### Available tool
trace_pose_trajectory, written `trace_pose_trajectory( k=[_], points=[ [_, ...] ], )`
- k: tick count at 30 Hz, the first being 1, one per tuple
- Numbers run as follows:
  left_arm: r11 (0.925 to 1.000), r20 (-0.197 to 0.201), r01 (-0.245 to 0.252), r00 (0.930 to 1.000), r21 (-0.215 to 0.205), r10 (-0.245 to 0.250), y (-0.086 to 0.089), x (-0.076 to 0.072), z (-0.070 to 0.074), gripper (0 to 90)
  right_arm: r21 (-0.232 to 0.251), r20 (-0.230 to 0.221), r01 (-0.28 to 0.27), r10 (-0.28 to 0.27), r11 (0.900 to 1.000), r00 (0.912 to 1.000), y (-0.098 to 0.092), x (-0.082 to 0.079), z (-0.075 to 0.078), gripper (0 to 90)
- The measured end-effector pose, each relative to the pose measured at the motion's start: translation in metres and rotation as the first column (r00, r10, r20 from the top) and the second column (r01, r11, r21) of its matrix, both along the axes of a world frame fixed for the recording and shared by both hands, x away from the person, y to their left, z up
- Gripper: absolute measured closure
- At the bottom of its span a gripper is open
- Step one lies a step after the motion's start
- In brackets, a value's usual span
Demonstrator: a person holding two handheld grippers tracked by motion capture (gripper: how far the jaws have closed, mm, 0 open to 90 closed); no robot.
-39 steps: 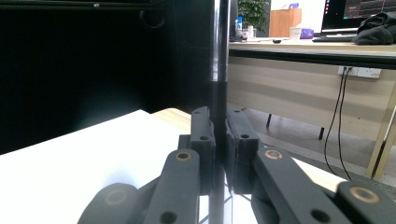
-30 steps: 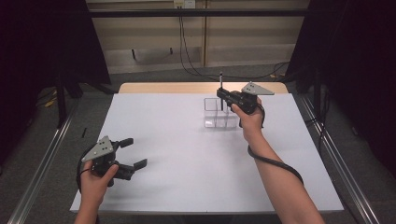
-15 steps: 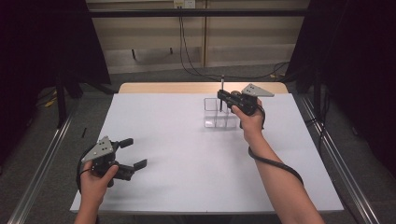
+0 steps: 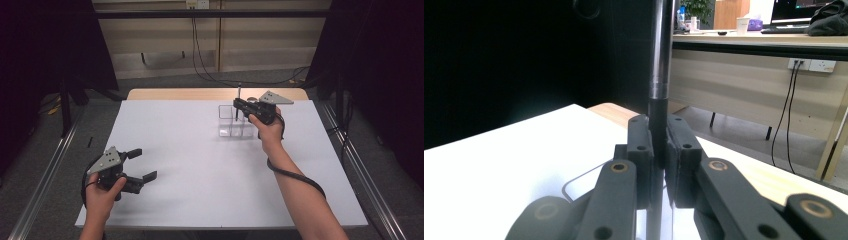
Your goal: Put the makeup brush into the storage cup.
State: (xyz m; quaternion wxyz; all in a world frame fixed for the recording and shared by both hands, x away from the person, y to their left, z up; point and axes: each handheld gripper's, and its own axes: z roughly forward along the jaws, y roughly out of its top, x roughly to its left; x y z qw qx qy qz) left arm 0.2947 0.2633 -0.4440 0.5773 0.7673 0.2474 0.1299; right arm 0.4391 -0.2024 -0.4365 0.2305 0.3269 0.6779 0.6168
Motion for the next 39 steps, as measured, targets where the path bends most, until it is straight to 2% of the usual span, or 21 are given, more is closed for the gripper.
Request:
trace_pose_trajectory(
  k=[18,19,20,22,24,26,28,34,39],
  points=[
    [1.0,-0.002,0.0,1.0,0.004,0.0,0.0,0.0,-0.001,0.9,-0.009,-0.007,0.007,-0.007,1.0,0.9999,-0.005,-0.001,0.0,82.0],
    [1.0,-0.004,-0.002,1.0,0.004,0.002,0.0,0.0,-0.001,0.9,-0.009,-0.008,0.003,-0.003,1.0,1.0,-0.005,-0.001,0.0,79.9],
    [1.0,-0.004,-0.001,1.0,0.005,0.001,0.0,0.0,-0.001,0.9,-0.007,-0.009,0.001,-0.001,1.0,1.0,-0.005,-0.001,0.001,73.3],
    [1.0,-0.006,-0.003,1.0,0.001,0.003,-0.001,0.001,-0.001,0.9,-0.023,-0.025,0.017,-0.018,1.0,0.9995,-0.003,-0.003,0.001,55.5],
    [1.0,-0.005,-0.002,1.0,0.006,0.002,0.0,0.001,-0.001,0.9,-0.016,-0.03,0.017,-0.017,1.0,0.9994,-0.002,-0.004,0.002,48.1],
    [1.0,-0.005,-0.001,1.0,0.006,0.001,-0.001,0.001,-0.001,0.9,-0.004,-0.053,0.029,-0.029,1.0,0.9981,-0.002,-0.005,0.001,37.2],
    [1.0,-0.007,-0.002,1.0,0.0,0.002,-0.001,0.0,-0.001,0.9,-0.008,-0.049,0.036,-0.037,0.999,0.9981,-0.003,-0.006,0.001,35.6],
    [1.0,-0.003,-0.001,1.0,0.009,0.001,-0.001,0.0,-0.001,0.9,0.011,-0.061,0.045,-0.044,0.999,0.9972,-0.006,-0.009,0.003,20.7],
    [0.9999,-0.004,0.001,1.0,0.011,-0.001,-0.002,0.0,-0.001,0.9,0.001,-0.069,0.051,-0.051,0.999,0.9963,-0.006,-0.01,0.004,11.4]
  ],
)
